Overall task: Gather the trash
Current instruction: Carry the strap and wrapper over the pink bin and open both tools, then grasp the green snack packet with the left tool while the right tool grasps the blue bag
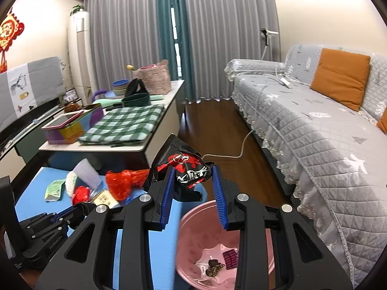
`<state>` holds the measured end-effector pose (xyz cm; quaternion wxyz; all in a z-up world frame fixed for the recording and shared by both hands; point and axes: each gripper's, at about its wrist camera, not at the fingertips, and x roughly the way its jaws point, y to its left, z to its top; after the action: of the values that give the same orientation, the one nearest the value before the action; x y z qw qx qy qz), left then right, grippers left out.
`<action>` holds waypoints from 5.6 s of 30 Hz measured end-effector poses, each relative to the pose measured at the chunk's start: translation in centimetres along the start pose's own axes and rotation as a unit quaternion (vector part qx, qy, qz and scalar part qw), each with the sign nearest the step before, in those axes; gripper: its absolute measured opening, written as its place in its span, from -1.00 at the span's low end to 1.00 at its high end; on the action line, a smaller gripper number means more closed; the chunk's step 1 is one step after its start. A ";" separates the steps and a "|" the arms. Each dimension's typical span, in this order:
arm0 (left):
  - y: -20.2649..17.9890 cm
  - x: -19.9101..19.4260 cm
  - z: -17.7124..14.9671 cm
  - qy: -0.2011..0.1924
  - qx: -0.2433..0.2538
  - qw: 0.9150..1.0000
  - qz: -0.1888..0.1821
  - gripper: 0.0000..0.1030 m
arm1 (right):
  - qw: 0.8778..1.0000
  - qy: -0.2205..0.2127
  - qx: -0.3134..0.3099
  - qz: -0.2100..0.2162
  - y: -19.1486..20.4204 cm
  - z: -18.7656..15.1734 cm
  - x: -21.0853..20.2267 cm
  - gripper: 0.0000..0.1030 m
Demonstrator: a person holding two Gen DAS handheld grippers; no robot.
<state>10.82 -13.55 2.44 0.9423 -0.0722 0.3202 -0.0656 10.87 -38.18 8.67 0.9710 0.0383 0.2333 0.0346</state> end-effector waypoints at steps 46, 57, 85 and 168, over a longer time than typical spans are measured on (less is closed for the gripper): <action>-12.1 7.1 -1.0 0.055 0.058 0.993 -0.082 -0.84 | 0.995 0.059 0.074 -0.021 -8.9 -1.8 3.4 -0.13; -12.0 6.9 -1.9 0.065 0.062 0.992 -0.084 -0.48 | 0.995 0.059 0.073 -0.028 -8.9 -1.9 3.7 0.12; 6.6 -1.1 -3.2 0.010 -0.039 0.999 0.007 -0.48 | 0.997 0.054 -0.007 0.046 4.5 -3.6 4.0 0.11; 21.6 0.1 -1.9 0.015 -0.124 0.984 0.128 -1.00 | 0.990 0.121 -0.014 0.077 9.0 -4.6 11.5 -0.87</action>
<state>11.41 7.45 -2.96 0.9217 -0.1455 0.3469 0.0944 18.60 -28.03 0.24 0.9307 0.0379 0.3444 0.1174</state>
